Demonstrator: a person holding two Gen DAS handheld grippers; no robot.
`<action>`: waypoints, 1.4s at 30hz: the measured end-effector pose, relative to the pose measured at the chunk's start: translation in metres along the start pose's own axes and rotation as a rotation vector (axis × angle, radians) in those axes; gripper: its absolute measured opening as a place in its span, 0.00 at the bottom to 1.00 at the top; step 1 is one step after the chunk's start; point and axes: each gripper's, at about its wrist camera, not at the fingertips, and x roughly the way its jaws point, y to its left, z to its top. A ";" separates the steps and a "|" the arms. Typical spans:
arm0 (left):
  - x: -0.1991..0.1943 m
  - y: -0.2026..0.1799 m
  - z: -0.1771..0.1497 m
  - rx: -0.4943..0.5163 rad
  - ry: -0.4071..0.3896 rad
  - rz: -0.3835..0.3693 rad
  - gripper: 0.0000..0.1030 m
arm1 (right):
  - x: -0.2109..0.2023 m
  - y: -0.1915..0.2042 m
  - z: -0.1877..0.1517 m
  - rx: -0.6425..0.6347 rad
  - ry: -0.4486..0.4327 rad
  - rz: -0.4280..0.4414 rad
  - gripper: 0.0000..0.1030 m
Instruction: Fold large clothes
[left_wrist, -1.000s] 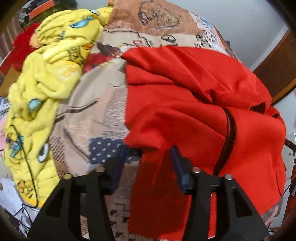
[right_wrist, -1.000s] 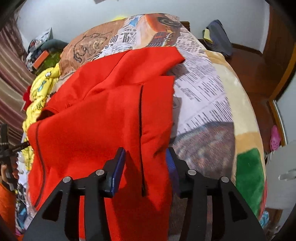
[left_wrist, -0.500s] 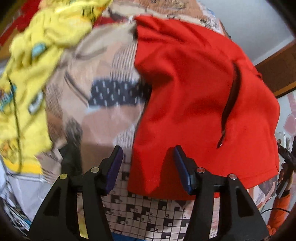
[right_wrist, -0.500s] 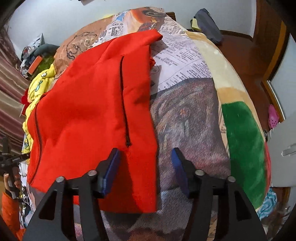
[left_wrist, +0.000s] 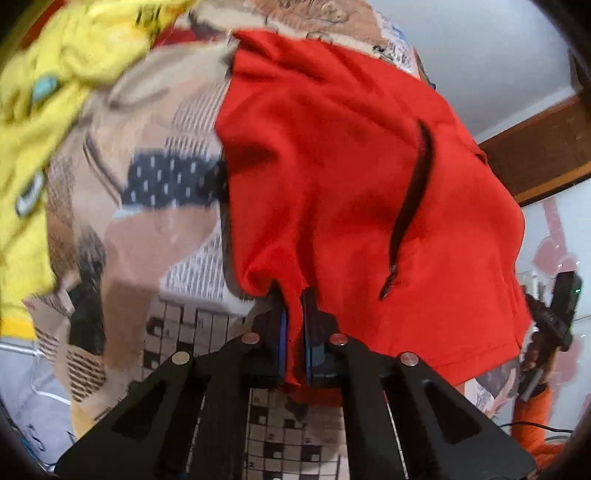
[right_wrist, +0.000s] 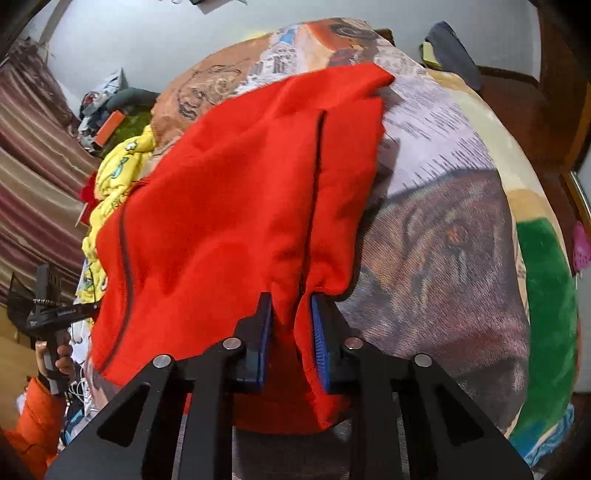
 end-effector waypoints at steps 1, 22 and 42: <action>-0.004 -0.007 0.003 0.017 -0.020 0.009 0.06 | -0.002 0.004 0.001 -0.019 -0.013 0.000 0.16; -0.120 -0.099 0.151 0.219 -0.500 0.062 0.05 | -0.050 0.044 0.136 -0.170 -0.314 -0.003 0.08; 0.012 -0.047 0.233 0.183 -0.268 0.375 0.42 | 0.019 0.016 0.195 -0.195 -0.209 -0.160 0.14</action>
